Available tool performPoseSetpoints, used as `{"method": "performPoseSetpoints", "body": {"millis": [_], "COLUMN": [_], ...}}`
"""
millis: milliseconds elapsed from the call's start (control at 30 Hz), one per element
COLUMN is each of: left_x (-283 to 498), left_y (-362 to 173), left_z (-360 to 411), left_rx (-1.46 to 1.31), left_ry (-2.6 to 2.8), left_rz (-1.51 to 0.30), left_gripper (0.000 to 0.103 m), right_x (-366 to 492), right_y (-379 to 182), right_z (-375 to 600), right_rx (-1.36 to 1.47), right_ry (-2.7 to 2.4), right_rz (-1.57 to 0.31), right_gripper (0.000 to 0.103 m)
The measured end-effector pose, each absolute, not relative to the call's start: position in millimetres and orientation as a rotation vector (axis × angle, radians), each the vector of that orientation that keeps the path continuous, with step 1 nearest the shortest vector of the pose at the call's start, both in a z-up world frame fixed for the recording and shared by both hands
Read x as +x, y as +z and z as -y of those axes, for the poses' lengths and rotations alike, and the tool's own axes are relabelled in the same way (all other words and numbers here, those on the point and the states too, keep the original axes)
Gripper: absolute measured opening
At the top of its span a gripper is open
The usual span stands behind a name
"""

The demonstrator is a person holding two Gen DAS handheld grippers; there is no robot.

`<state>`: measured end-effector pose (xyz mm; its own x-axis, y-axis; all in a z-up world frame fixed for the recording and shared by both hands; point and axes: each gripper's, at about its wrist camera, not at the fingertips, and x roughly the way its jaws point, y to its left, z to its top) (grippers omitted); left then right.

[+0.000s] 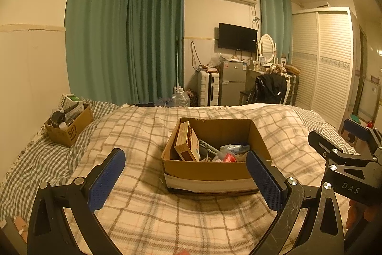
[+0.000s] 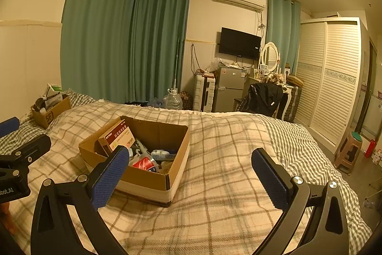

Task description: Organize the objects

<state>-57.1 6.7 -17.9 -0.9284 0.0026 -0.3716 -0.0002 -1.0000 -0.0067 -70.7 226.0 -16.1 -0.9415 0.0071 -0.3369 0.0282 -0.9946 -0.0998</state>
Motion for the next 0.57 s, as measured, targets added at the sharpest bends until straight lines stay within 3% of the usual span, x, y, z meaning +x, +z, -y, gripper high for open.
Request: {"method": "performPoseSetpoints", "body": {"millis": [567], "left_x": [-56.7], "left_y": [-19.8], "left_z": [-5.4], "left_rx": [-0.599], "left_ry": [3.094], "left_rz": [0.021], "left_gripper": [0.103], "right_x": [-72.8], "right_y": [-19.2], "right_z": [-228.1], "right_rx": [0.549], "right_ry": [-3.080], "right_rz": [-0.177], "right_gripper": [0.103]}}
